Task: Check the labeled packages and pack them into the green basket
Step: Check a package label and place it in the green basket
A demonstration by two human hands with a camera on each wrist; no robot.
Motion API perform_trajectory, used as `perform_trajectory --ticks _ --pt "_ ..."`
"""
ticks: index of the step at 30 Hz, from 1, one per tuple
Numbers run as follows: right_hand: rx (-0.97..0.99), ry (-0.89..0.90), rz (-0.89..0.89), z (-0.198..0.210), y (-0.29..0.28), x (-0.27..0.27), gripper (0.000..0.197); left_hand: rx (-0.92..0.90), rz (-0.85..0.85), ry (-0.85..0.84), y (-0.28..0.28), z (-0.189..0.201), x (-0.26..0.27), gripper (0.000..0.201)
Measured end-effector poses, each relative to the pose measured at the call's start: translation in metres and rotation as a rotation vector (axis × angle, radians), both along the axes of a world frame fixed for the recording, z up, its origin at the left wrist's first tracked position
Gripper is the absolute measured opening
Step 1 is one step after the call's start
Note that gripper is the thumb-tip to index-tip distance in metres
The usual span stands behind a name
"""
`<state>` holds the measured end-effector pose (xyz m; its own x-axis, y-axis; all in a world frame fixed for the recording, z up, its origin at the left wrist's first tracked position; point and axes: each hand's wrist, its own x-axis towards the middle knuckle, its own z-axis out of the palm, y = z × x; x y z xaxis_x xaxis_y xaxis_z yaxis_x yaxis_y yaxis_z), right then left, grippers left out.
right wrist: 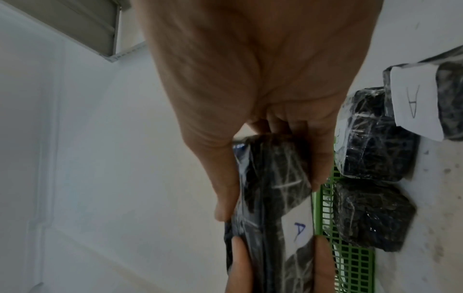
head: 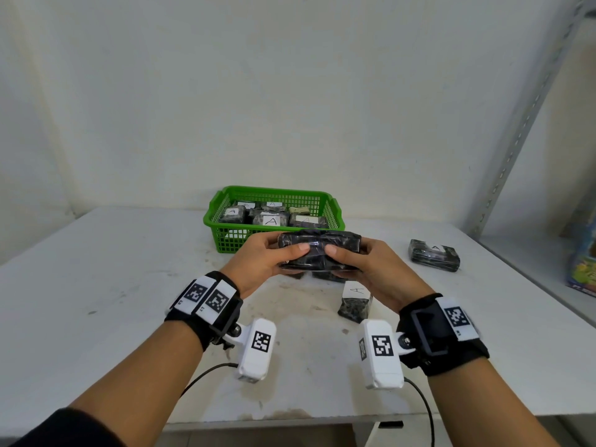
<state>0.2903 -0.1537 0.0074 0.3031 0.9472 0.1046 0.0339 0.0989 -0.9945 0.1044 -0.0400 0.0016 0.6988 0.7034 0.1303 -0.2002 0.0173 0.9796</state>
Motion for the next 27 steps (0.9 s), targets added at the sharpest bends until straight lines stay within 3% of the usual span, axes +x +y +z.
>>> perform_trajectory --ticks 3,7,10,14,18,22,27 --pt "-0.009 0.021 0.002 -0.0008 -0.0019 0.0039 0.036 -0.013 -0.027 0.011 -0.0001 0.0029 -0.0016 0.046" --pt "-0.018 0.003 0.007 -0.0006 -0.0022 0.0055 0.047 0.008 -0.033 0.001 0.0004 0.0007 -0.0026 0.042" --pt "-0.005 0.025 0.026 0.0024 -0.0019 0.0036 0.034 0.025 -0.036 0.003 -0.0003 0.0019 -0.0025 0.046" --pt "0.028 0.013 -0.006 0.0013 -0.0010 0.0024 0.049 0.038 -0.044 0.013 0.0010 0.0031 -0.0020 0.052" --pt "0.022 -0.005 -0.013 0.0000 -0.0010 0.0016 0.047 0.123 0.019 0.054 0.0051 0.0023 -0.0022 0.046" --pt "-0.045 0.037 0.017 0.0054 -0.0001 0.0006 0.062 0.175 0.045 0.039 0.0071 0.0011 -0.0041 0.059" --pt "-0.111 0.183 0.001 0.0049 -0.0018 -0.0008 0.038 0.242 -0.005 0.050 0.0046 -0.0002 -0.0074 0.069"
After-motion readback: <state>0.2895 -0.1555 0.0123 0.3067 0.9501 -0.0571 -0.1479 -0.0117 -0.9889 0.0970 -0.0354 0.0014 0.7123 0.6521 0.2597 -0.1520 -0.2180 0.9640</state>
